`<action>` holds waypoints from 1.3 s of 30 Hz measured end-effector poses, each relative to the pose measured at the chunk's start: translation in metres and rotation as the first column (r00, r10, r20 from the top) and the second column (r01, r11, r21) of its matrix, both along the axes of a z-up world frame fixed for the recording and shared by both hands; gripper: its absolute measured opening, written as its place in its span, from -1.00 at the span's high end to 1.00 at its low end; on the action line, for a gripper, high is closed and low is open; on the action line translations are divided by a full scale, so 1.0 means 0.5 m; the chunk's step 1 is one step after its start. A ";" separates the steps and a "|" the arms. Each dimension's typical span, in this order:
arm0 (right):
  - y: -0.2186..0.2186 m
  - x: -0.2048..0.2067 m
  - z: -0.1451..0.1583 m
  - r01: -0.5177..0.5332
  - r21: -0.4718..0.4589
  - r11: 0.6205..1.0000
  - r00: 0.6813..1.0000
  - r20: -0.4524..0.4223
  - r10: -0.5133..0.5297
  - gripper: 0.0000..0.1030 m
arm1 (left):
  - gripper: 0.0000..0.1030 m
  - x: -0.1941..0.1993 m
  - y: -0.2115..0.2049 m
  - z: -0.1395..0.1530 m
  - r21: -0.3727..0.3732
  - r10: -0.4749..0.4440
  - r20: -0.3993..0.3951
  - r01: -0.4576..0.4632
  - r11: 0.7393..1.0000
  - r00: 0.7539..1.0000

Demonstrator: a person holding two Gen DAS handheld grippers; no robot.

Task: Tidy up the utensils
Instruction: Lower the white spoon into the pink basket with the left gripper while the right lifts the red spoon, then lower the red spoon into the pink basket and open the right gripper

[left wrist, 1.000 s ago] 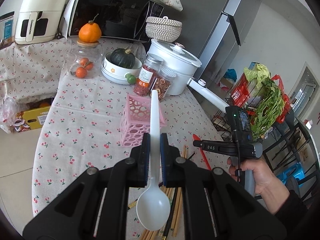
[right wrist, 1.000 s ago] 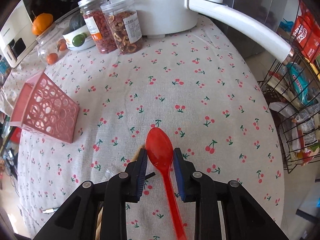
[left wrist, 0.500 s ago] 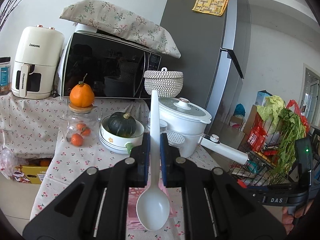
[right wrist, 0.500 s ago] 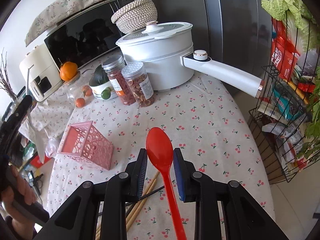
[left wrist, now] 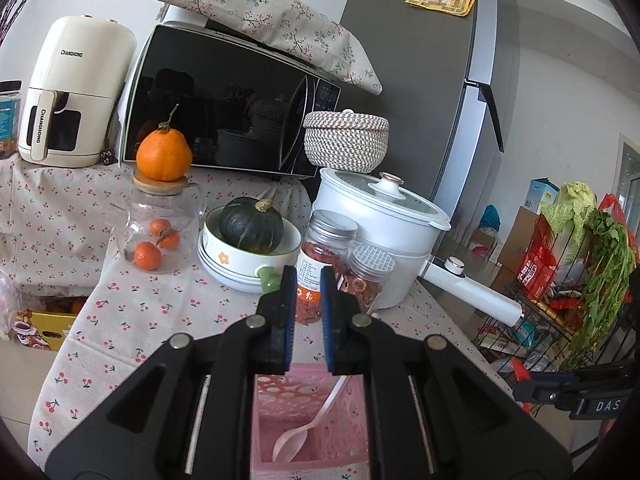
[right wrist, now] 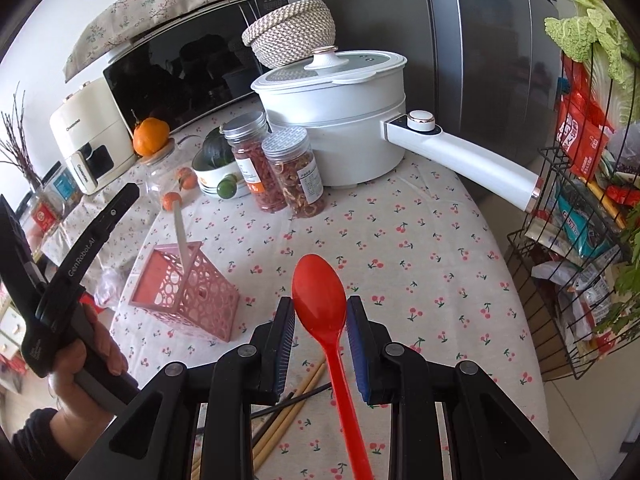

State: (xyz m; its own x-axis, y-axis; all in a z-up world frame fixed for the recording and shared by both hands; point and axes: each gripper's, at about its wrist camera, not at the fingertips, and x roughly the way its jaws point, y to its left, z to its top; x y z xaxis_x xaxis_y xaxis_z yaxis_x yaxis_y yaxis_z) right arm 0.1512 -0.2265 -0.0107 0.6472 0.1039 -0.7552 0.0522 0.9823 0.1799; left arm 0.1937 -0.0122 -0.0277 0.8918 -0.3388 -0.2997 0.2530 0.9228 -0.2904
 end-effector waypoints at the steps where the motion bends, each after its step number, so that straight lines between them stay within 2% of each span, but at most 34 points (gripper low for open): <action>1: 0.002 0.000 0.000 -0.002 0.002 1.000 1.000 0.000 0.002 0.48 | 0.72 -0.003 0.002 0.002 0.008 0.002 -0.006 -0.002 1.000 1.000; 2: 0.003 0.000 0.001 -0.004 0.005 1.000 1.000 0.001 0.004 0.48 | 0.64 -0.005 0.003 0.004 0.016 0.003 -0.015 -0.003 1.000 1.000; 4: 0.005 -0.001 0.006 -0.006 0.013 1.000 1.000 0.009 0.006 0.48 | 0.11 -0.011 0.010 0.012 0.013 0.001 -0.035 -0.001 1.000 0.999; 6: 0.007 -0.004 0.014 -0.008 0.030 1.000 1.000 0.025 0.007 0.48 | -0.14 -0.017 0.020 0.021 -0.004 0.005 -0.062 -0.005 1.000 0.998; 9: 0.007 -0.012 0.029 -0.011 0.071 0.997 0.998 0.057 0.007 0.48 | -0.30 -0.021 0.029 0.035 -0.002 0.014 -0.127 -0.014 1.000 0.992; 10: 0.008 -0.015 0.035 -0.013 0.085 0.996 0.997 0.071 0.007 0.48 | -0.40 -0.021 0.028 0.040 0.019 0.024 -0.158 -0.021 1.000 0.987; 13: 0.010 -0.028 0.051 -0.024 0.129 0.991 0.993 0.120 0.009 0.48 | -0.54 -0.036 0.023 0.047 0.095 0.046 -0.234 -0.025 0.995 0.971; 17: 0.014 -0.041 0.065 -0.037 0.175 0.984 0.984 0.180 0.005 0.48 | -0.69 -0.075 0.032 0.056 0.176 0.065 -0.285 -0.015 0.984 0.956; 19: 0.017 -0.046 0.070 -0.041 0.197 0.979 0.979 0.205 0.000 0.48 | -0.82 -0.095 0.042 0.058 0.207 0.071 -0.319 -0.004 0.978 0.945; 21: 0.023 -0.051 0.077 -0.047 0.214 0.976 0.972 0.237 -0.005 0.48 | -0.88 -0.114 0.054 0.053 0.242 0.090 -0.365 0.001 0.970 0.927; 24: 0.047 -0.050 0.094 -0.044 0.220 0.974 0.958 0.285 -0.021 0.48 | -0.89 -0.128 0.074 0.030 0.287 0.112 -0.469 0.031 0.957 0.876; 26: 0.068 -0.043 0.105 -0.053 0.247 0.968 0.951 0.309 -0.027 0.48 | -0.89 -0.136 0.094 0.008 0.276 0.113 -0.518 0.041 0.960 0.848; 29: 0.114 -0.027 0.132 -0.073 0.234 0.969 0.927 0.375 -0.021 0.48 | -0.89 -0.135 0.117 -0.013 0.238 0.098 -0.586 0.056 0.970 0.804; 32: 0.154 -0.006 0.152 -0.092 0.260 0.961 0.891 0.452 -0.037 0.48 | -0.89 -0.136 0.137 -0.011 0.208 0.064 -0.600 0.079 0.975 0.797; 36: 0.193 0.023 0.160 -0.073 0.274 0.959 0.843 0.531 -0.087 0.48 | -0.89 -0.130 0.161 -0.003 0.231 0.103 -0.583 0.042 0.972 0.806; 39: 0.217 0.050 0.152 -0.040 0.279 0.959 0.820 0.558 -0.128 0.48 | -0.89 -0.120 0.175 -0.005 0.220 0.110 -0.590 0.028 0.975 0.800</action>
